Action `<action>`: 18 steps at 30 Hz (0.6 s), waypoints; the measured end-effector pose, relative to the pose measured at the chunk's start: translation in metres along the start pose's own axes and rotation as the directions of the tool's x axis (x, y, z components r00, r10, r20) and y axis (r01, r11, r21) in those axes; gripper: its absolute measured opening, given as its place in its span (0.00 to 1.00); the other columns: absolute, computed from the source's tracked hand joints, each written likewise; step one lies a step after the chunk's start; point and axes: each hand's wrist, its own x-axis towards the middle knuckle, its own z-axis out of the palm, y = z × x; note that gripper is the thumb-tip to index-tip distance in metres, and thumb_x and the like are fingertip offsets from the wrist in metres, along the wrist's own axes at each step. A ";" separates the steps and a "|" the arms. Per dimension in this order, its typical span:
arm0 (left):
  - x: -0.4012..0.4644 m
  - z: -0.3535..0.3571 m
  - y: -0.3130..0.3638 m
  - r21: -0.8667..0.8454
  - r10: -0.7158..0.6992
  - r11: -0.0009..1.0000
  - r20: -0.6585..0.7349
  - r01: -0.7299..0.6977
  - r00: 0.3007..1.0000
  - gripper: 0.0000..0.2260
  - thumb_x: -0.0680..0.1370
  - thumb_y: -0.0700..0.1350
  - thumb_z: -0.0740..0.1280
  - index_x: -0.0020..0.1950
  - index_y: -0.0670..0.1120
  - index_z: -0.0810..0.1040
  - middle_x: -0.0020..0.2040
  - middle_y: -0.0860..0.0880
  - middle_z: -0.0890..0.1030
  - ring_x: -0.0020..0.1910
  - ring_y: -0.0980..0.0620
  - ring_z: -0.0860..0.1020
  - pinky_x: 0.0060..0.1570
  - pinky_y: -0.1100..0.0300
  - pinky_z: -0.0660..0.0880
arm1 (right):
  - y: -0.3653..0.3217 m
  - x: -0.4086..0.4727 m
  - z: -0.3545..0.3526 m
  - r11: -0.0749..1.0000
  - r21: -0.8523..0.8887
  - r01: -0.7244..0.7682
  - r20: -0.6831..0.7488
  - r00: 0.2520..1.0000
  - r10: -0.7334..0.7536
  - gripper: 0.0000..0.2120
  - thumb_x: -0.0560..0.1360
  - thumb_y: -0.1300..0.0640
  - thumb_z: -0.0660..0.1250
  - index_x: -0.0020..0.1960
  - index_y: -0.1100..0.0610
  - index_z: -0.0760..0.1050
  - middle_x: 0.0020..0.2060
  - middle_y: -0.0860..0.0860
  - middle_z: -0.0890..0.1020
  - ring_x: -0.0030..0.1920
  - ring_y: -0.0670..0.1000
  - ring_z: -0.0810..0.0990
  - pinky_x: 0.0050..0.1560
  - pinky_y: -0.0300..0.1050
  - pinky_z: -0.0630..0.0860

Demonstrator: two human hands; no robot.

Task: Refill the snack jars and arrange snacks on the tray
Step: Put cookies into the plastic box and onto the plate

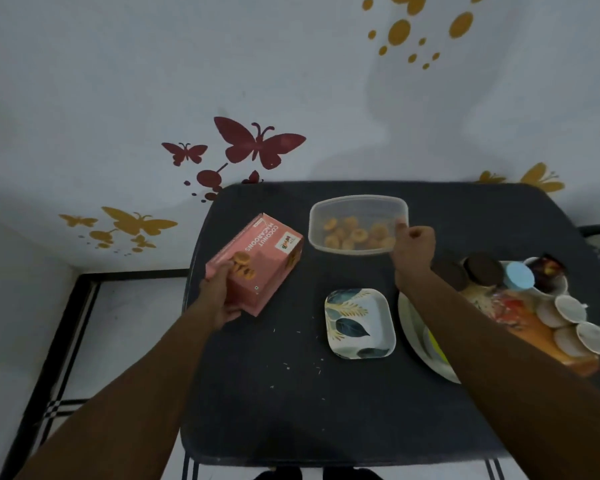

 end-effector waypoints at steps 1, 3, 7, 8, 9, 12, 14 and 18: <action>-0.001 0.004 -0.001 0.060 -0.026 0.998 -0.014 0.027 1.000 0.39 0.77 0.61 0.70 0.82 0.52 0.56 0.76 0.40 0.69 0.69 0.35 0.72 0.67 0.36 0.72 | -0.002 -0.001 0.002 1.000 0.017 0.014 0.004 1.000 -0.014 0.12 0.81 0.50 0.67 0.49 0.57 0.68 0.38 0.46 0.71 0.36 0.43 0.69 0.30 0.27 0.67; -0.006 0.011 -0.001 0.186 0.054 0.982 -0.120 -0.031 0.991 0.42 0.77 0.57 0.71 0.83 0.47 0.53 0.77 0.39 0.66 0.73 0.35 0.69 0.70 0.38 0.69 | -0.005 -0.004 0.009 0.999 0.033 0.037 0.045 0.998 -0.039 0.11 0.81 0.51 0.66 0.49 0.57 0.68 0.39 0.46 0.72 0.37 0.42 0.70 0.31 0.27 0.68; -0.030 0.029 0.020 0.515 0.519 0.795 -0.303 -0.321 0.799 0.35 0.78 0.65 0.66 0.79 0.47 0.65 0.75 0.41 0.71 0.73 0.38 0.71 0.69 0.38 0.71 | -0.015 -0.012 0.022 0.999 0.046 0.023 0.209 0.977 -0.032 0.10 0.82 0.49 0.65 0.49 0.55 0.68 0.40 0.47 0.73 0.38 0.43 0.71 0.34 0.36 0.68; -0.040 0.036 0.029 0.510 0.588 0.762 -0.286 -0.399 0.757 0.31 0.79 0.66 0.64 0.75 0.49 0.70 0.72 0.43 0.75 0.70 0.39 0.74 0.66 0.41 0.74 | -0.018 -0.014 0.025 0.999 0.053 0.006 0.255 0.967 -0.019 0.11 0.82 0.49 0.65 0.49 0.55 0.68 0.41 0.48 0.74 0.39 0.45 0.72 0.35 0.37 0.70; -0.050 0.043 0.038 0.454 0.610 0.754 -0.216 -0.475 0.762 0.24 0.80 0.66 0.62 0.69 0.52 0.75 0.67 0.45 0.79 0.66 0.41 0.77 0.60 0.44 0.77 | -0.020 -0.016 0.029 0.998 0.053 -0.020 0.297 0.955 0.004 0.11 0.82 0.49 0.65 0.50 0.56 0.69 0.42 0.49 0.75 0.40 0.46 0.74 0.36 0.39 0.72; -0.080 0.061 0.059 0.100 0.449 0.881 0.134 -0.463 0.883 0.14 0.80 0.66 0.63 0.57 0.62 0.82 0.61 0.49 0.84 0.59 0.44 0.84 0.51 0.44 0.83 | -0.029 -0.022 0.039 0.987 0.056 -0.150 0.446 0.888 0.110 0.11 0.82 0.49 0.65 0.52 0.57 0.71 0.46 0.53 0.78 0.45 0.50 0.80 0.42 0.47 0.83; -0.092 0.066 0.066 -0.113 0.369 0.929 0.272 -0.351 0.889 0.18 0.75 0.69 0.67 0.59 0.62 0.83 0.62 0.48 0.84 0.59 0.43 0.84 0.56 0.36 0.80 | -0.035 -0.024 0.040 0.982 0.043 -0.184 0.517 0.845 0.136 0.11 0.82 0.49 0.65 0.55 0.57 0.72 0.49 0.53 0.79 0.48 0.52 0.82 0.45 0.48 0.85; -0.094 0.068 0.069 -0.162 0.373 0.928 0.358 -0.337 0.856 0.31 0.69 0.68 0.74 0.67 0.56 0.80 0.63 0.44 0.84 0.59 0.39 0.84 0.57 0.33 0.78 | -0.038 -0.018 0.034 0.991 0.026 -0.129 0.557 0.825 0.093 0.12 0.82 0.49 0.65 0.55 0.58 0.73 0.51 0.56 0.81 0.48 0.54 0.83 0.49 0.54 0.85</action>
